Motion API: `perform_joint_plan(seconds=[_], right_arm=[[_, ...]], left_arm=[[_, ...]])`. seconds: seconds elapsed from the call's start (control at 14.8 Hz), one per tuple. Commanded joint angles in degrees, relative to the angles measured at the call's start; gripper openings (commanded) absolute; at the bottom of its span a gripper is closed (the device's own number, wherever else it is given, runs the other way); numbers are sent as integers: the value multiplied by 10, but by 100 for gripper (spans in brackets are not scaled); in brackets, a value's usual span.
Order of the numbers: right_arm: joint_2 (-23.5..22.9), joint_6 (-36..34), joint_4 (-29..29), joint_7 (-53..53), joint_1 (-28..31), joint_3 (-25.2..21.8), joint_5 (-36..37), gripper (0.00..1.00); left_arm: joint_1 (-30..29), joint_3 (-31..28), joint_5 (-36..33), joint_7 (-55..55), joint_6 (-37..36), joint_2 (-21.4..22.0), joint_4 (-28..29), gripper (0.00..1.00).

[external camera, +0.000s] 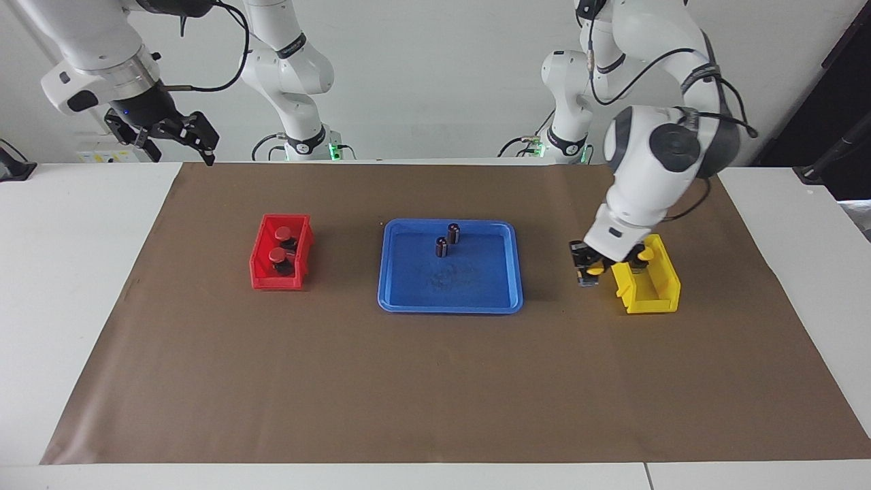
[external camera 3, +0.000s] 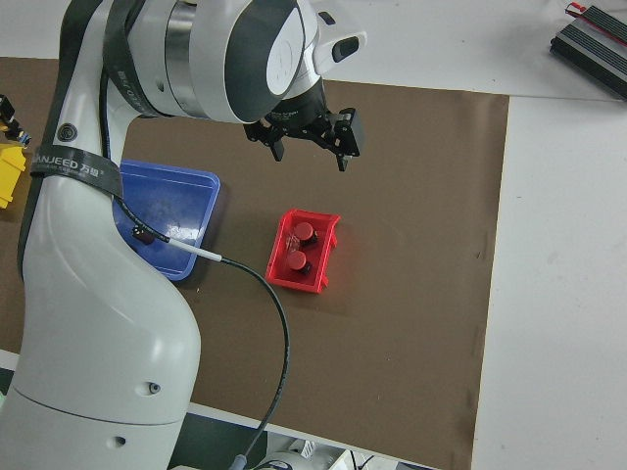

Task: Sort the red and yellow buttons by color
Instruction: 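Carry the yellow button to the yellow bin and open the left gripper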

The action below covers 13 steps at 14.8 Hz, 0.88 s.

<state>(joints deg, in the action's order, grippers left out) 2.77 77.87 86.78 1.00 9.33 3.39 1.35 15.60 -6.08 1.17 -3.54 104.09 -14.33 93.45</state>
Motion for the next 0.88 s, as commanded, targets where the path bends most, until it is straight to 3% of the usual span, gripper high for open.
perform_joint_plan(seconds=[0.0, 0.2, 0.34, 0.68, 0.81], right_arm=[[-8, 5, -4, 20, -35, -49, -13, 100], [-26, 10, 2, 20, -62, -64, -7, 100], [-30, 8, 1, 20, -98, -112, -7, 100], [-22, 8, 2, 19, -104, -114, -8, 100], [-22, 12, 5, 19, -104, -114, -8, 100]], left_arm=[[-43, 8, 3, 68, 8, 3, 10, 1], [-79, 8, 3, 76, 48, 5, 34, 1], [-87, 7, 3, 91, 61, 12, 54, 1], [-95, 8, 3, 91, 131, 60, 168, 1], [-95, 8, 3, 91, 140, 63, 180, 1]])
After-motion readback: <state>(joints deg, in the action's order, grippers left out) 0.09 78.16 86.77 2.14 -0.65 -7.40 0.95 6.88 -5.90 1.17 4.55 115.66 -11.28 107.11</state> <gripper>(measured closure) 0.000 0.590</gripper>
